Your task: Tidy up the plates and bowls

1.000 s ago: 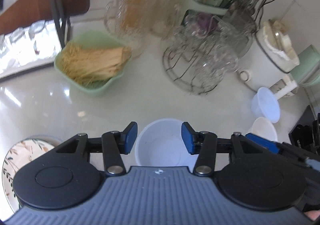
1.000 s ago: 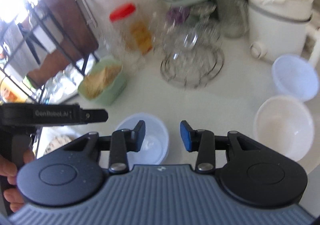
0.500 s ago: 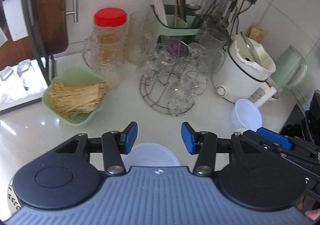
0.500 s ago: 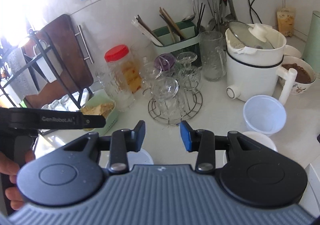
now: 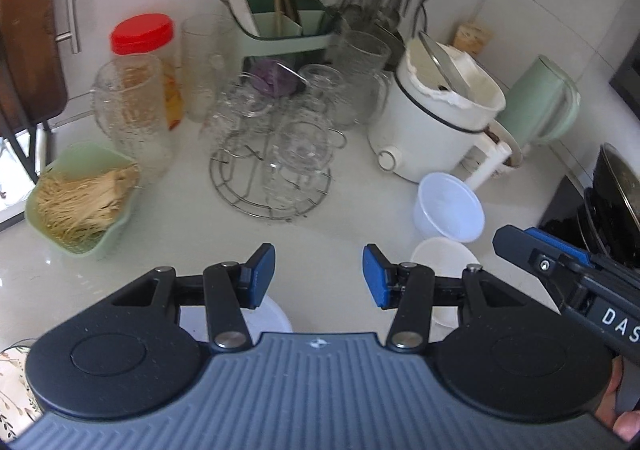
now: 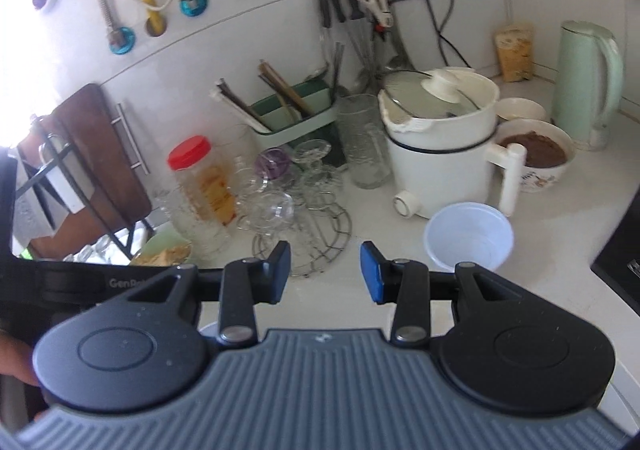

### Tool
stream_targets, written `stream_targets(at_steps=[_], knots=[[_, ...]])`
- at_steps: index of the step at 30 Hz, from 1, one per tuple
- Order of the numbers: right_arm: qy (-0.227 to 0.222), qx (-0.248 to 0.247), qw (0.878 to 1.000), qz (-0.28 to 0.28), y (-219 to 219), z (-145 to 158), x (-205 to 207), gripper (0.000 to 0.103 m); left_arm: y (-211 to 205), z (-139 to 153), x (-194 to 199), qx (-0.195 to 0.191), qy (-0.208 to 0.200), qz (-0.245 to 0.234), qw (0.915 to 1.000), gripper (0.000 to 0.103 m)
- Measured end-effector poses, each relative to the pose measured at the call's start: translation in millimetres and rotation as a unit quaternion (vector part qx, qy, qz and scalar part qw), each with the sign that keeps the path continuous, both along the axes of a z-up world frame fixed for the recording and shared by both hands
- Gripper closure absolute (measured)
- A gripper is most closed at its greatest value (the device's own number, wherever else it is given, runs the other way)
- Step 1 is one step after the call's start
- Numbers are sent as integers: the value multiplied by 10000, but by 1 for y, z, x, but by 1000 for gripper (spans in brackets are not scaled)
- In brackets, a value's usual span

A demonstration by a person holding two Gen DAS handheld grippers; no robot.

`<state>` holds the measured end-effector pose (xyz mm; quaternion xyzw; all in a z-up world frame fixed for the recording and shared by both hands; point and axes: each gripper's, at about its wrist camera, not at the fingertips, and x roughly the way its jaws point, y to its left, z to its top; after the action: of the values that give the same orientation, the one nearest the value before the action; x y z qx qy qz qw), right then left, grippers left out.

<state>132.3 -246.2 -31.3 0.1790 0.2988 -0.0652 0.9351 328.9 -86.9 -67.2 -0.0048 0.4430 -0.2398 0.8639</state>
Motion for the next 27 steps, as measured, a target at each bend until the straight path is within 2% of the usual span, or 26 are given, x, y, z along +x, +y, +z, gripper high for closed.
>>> stream_targets(at_steps=[20,27], knots=[[167,81,9966,-805,-37,-27,-40,62,-60,-11,-6,103,34,-724,9973,49],[298,35,9958,-866,-52,-39,-45,62,-79,-20,-5,112,80,-848,9963,49]])
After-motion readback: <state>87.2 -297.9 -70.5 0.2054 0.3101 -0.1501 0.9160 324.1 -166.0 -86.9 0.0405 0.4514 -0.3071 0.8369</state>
